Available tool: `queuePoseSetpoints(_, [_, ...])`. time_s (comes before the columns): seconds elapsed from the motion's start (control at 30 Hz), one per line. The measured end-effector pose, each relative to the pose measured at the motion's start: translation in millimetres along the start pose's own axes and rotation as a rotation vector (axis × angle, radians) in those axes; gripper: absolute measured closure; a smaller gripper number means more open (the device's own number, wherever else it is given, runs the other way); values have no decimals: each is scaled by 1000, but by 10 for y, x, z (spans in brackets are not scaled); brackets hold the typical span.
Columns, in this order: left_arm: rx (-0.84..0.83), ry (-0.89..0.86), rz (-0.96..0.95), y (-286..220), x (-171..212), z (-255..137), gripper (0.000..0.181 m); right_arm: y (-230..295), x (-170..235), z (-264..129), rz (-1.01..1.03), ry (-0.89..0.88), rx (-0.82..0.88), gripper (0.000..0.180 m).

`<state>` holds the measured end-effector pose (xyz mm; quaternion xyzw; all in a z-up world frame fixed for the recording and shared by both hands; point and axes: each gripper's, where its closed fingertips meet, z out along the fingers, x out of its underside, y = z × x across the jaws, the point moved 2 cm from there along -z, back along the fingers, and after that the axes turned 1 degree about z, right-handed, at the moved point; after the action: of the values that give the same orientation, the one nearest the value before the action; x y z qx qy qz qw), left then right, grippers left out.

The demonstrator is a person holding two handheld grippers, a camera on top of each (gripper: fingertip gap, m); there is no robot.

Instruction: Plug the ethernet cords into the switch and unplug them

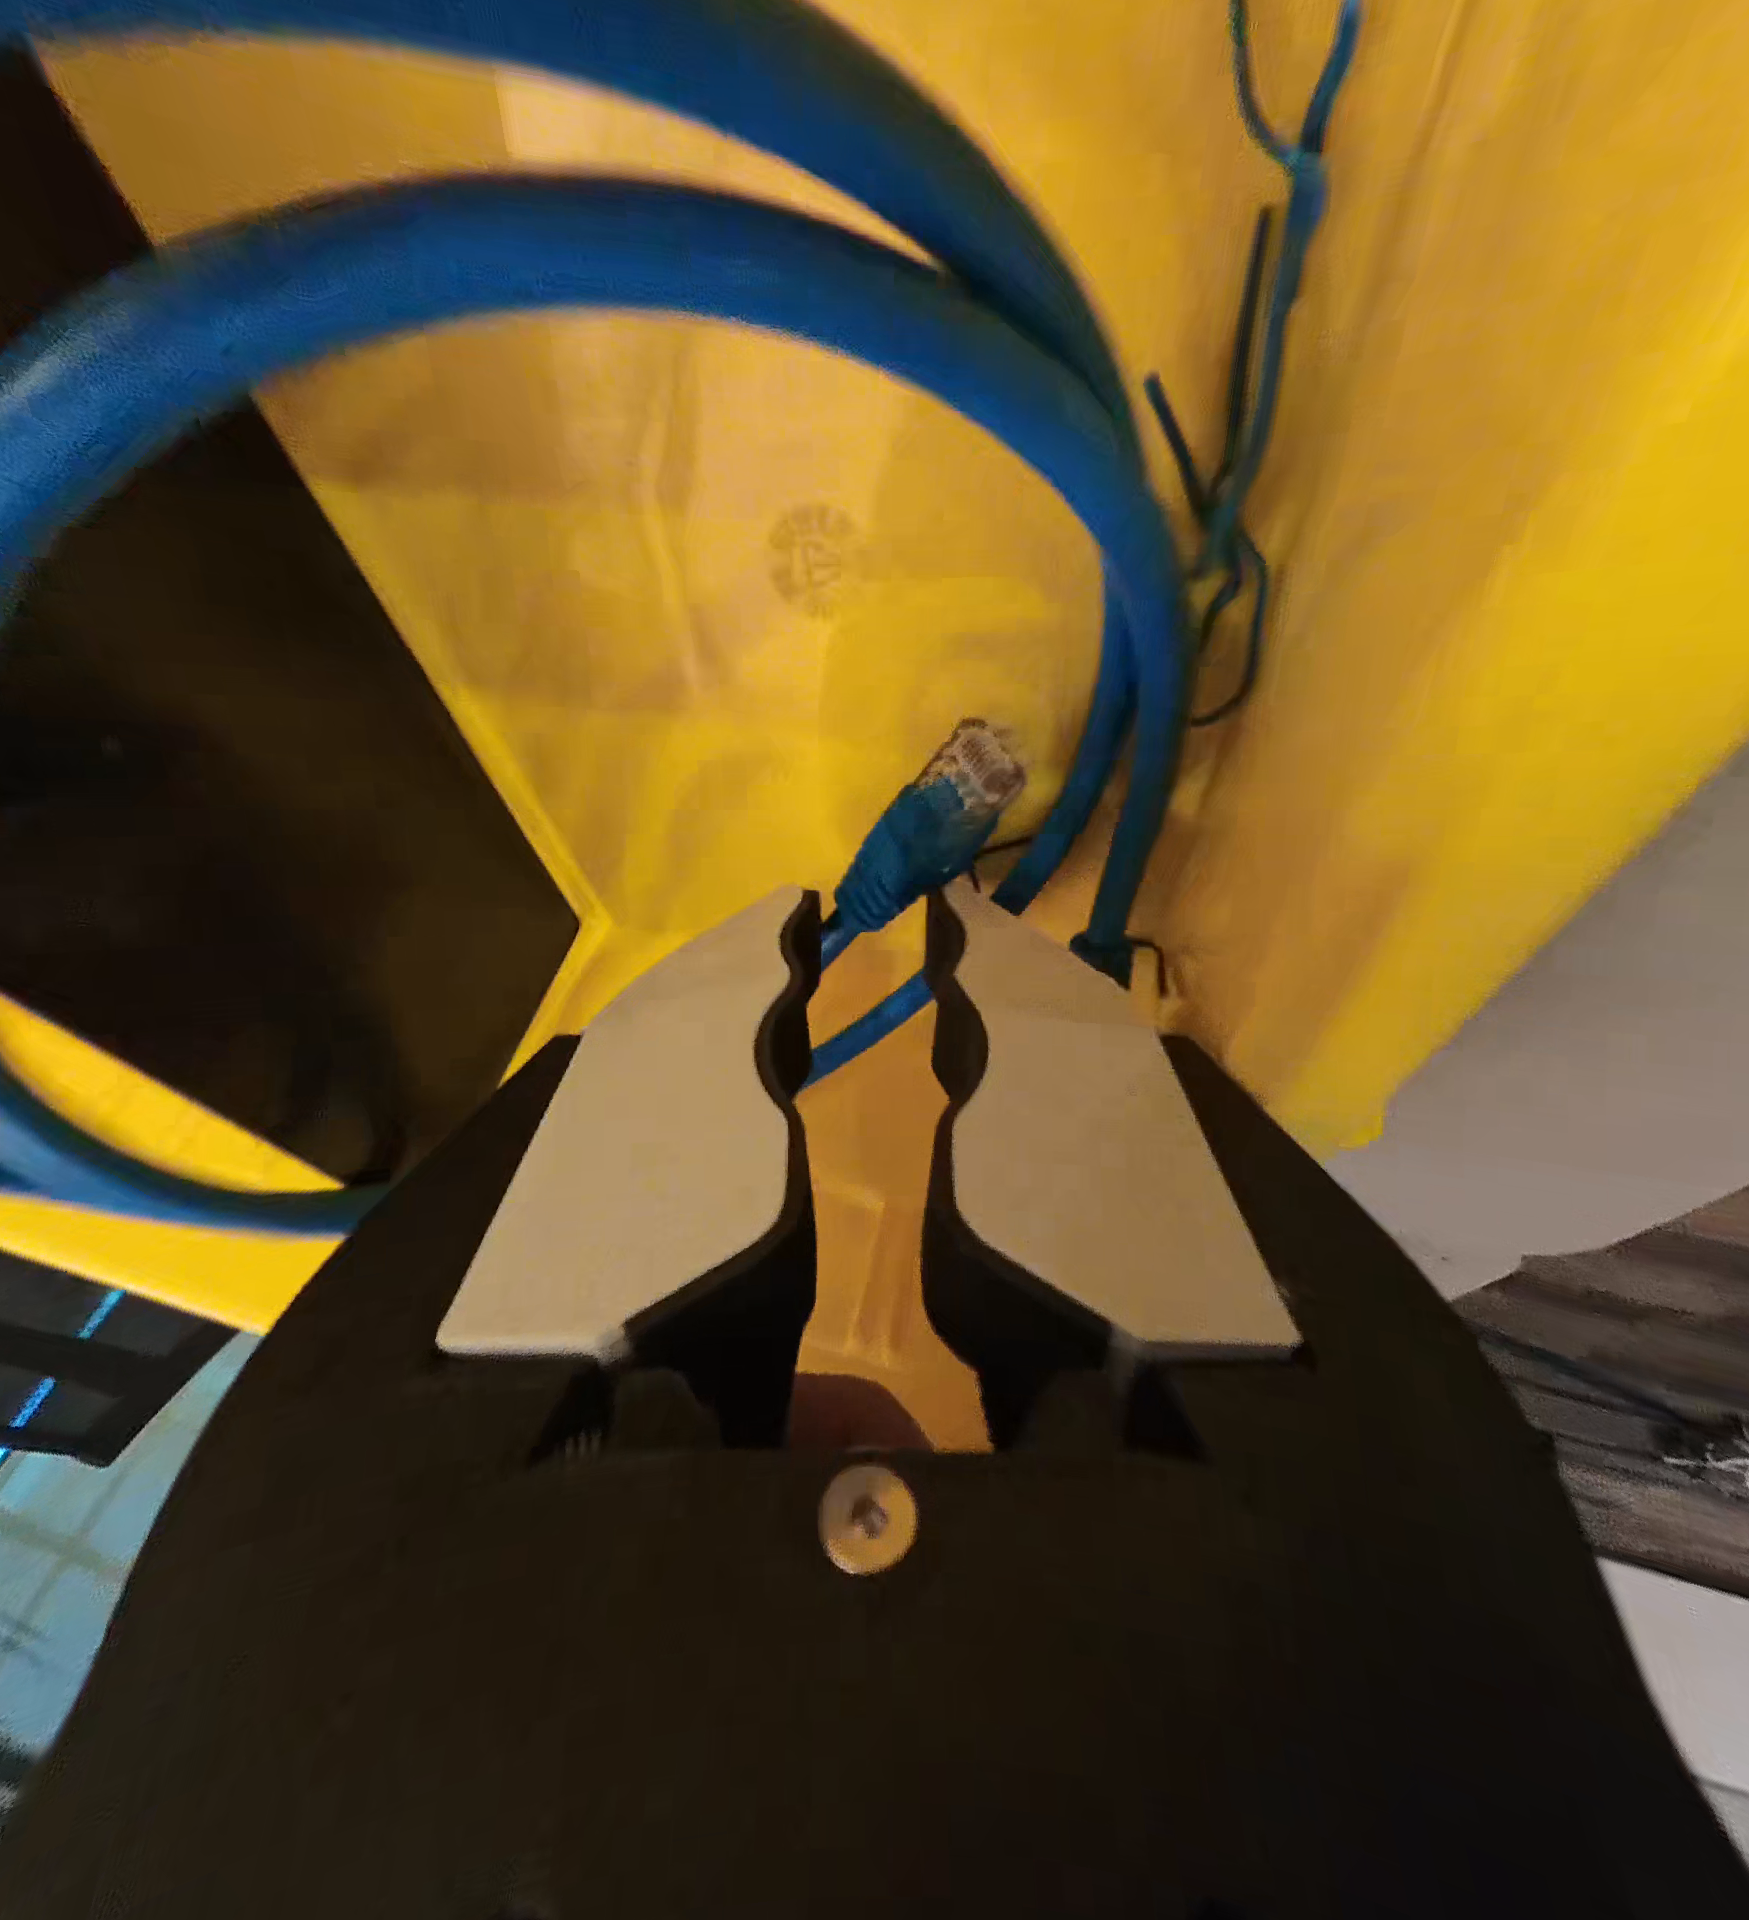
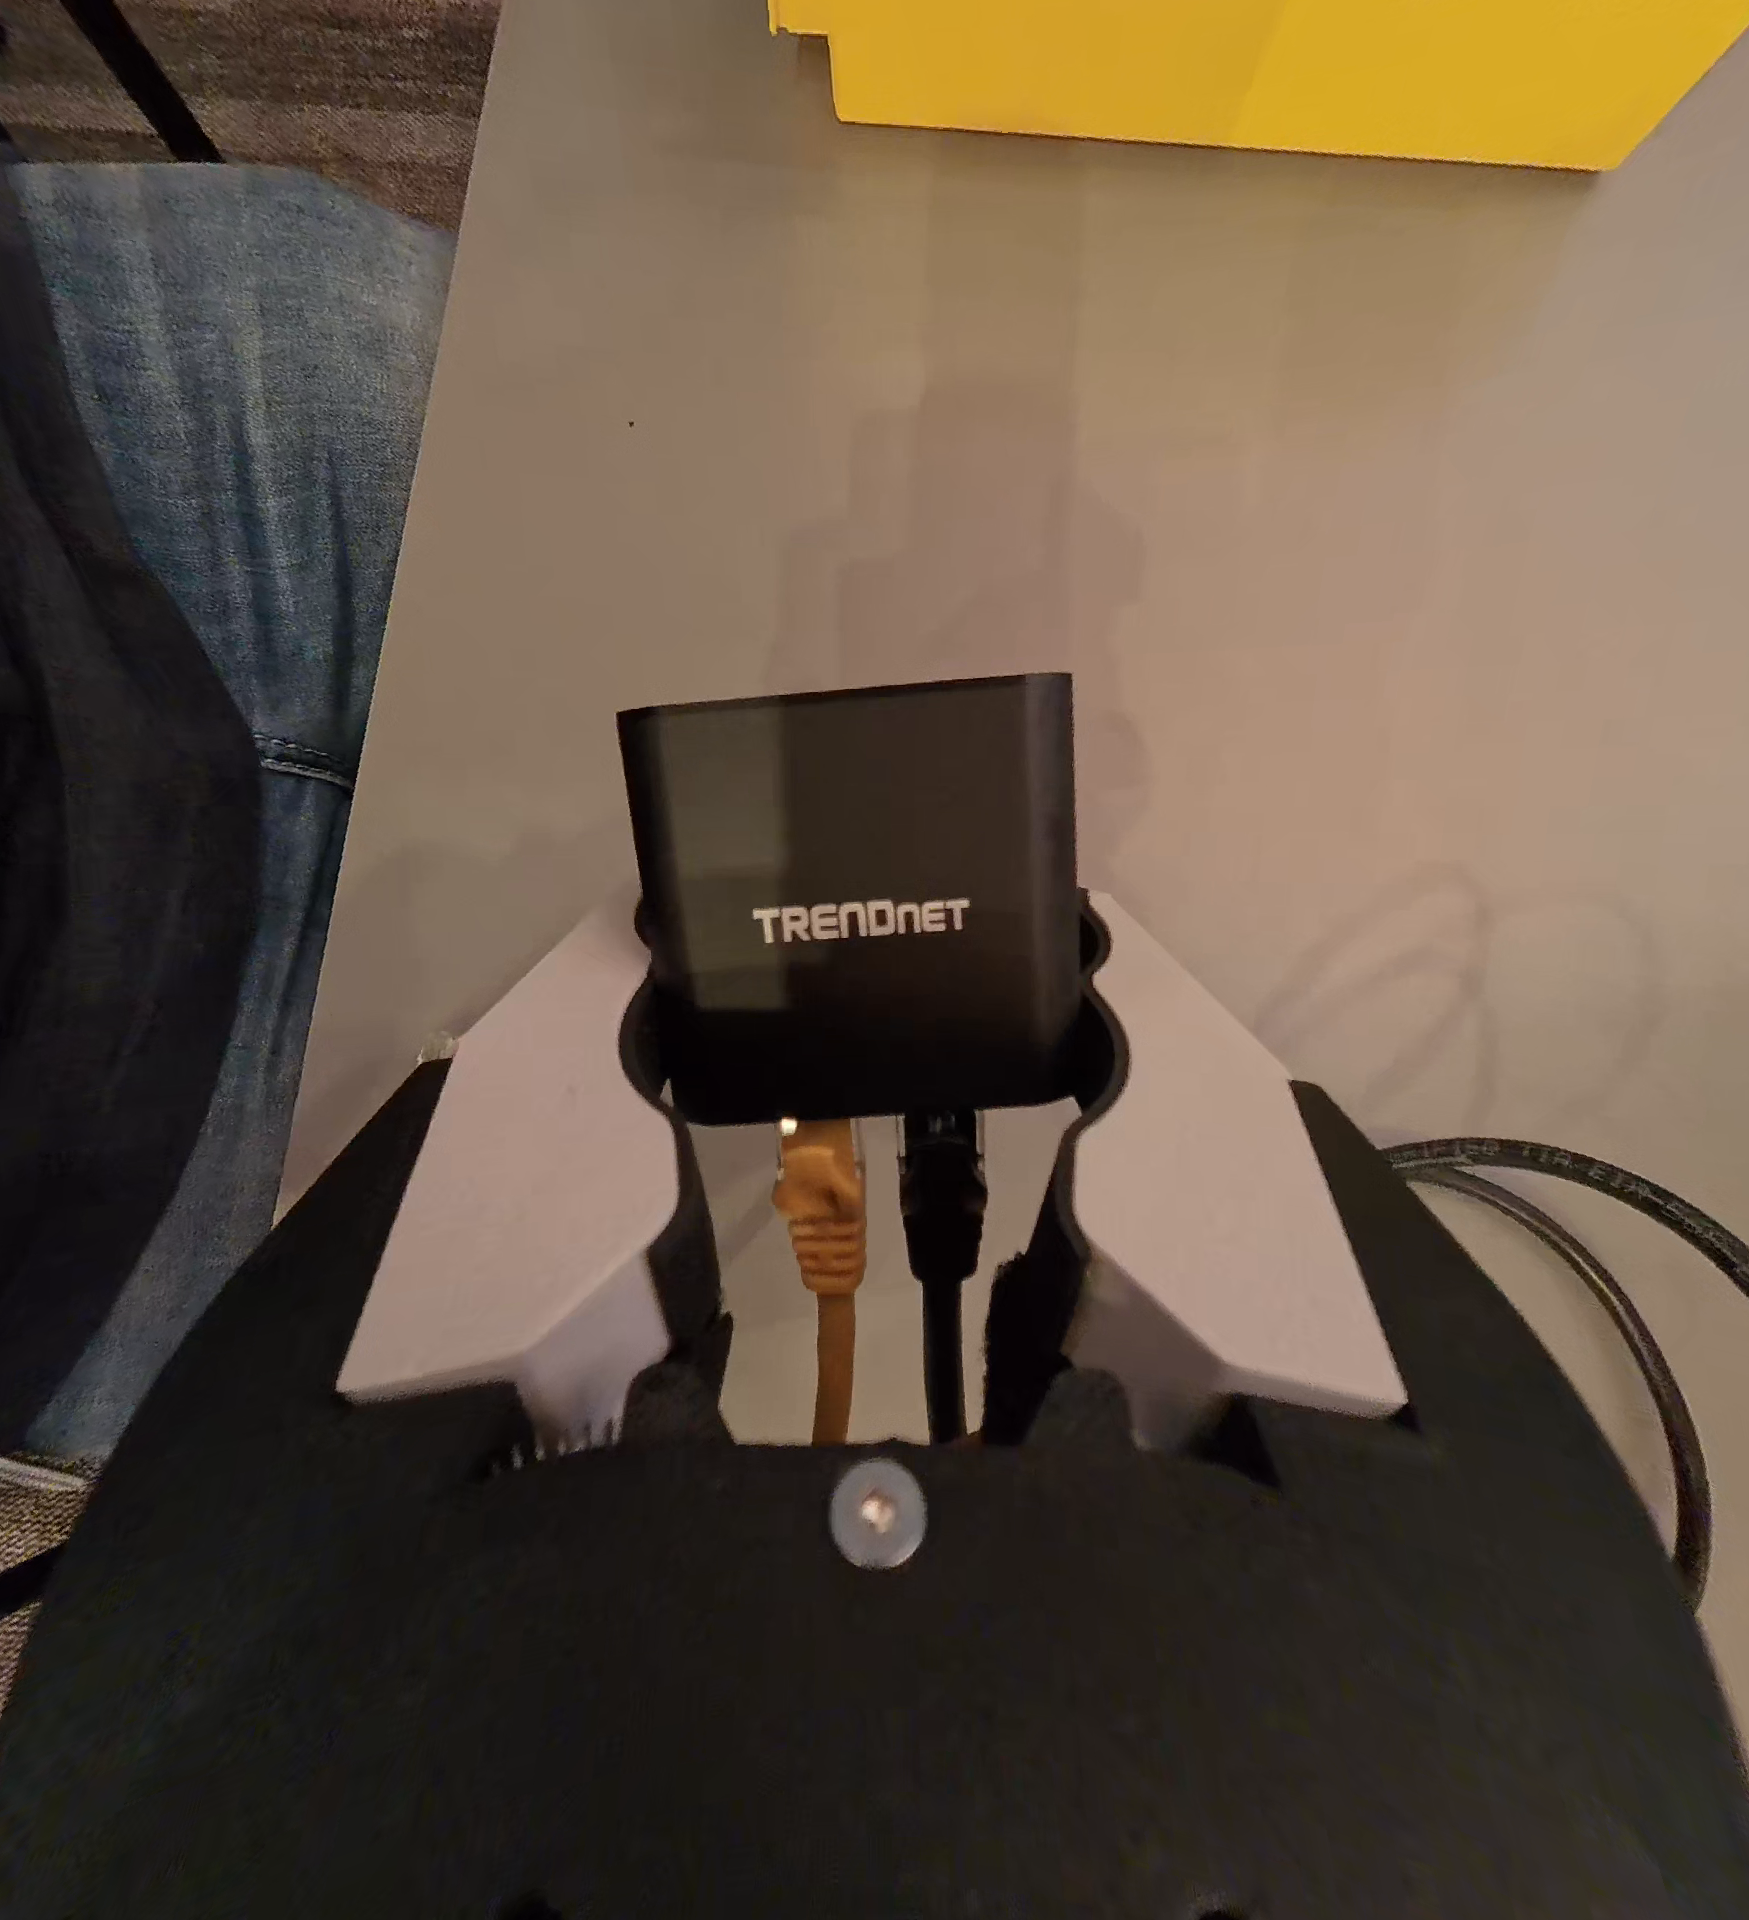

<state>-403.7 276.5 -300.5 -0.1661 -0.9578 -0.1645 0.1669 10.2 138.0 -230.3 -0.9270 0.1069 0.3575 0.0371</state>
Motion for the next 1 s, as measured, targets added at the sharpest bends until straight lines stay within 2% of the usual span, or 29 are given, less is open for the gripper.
queuePoseSetpoints(0.17, [-8, 9, 21, 47, -44, -16, 170, -1, 6, 5, 0, -7, -6, 107])
queuePoseSetpoints(0.33, [-16, -63, -86, 130, -83, -166, 172, -8, 8, -20, 5, -18, -2, 107])
queuePoseSetpoints(0.8, [-271, -178, -373, 468, 244, -1188, 173, -17, -9, -65, 7, -38, 8, 107])
queuePoseSetpoints(1.0, [-307, -297, -571, 471, 255, -1382, 173, -6, -34, -84, 3, -45, 12, 107])
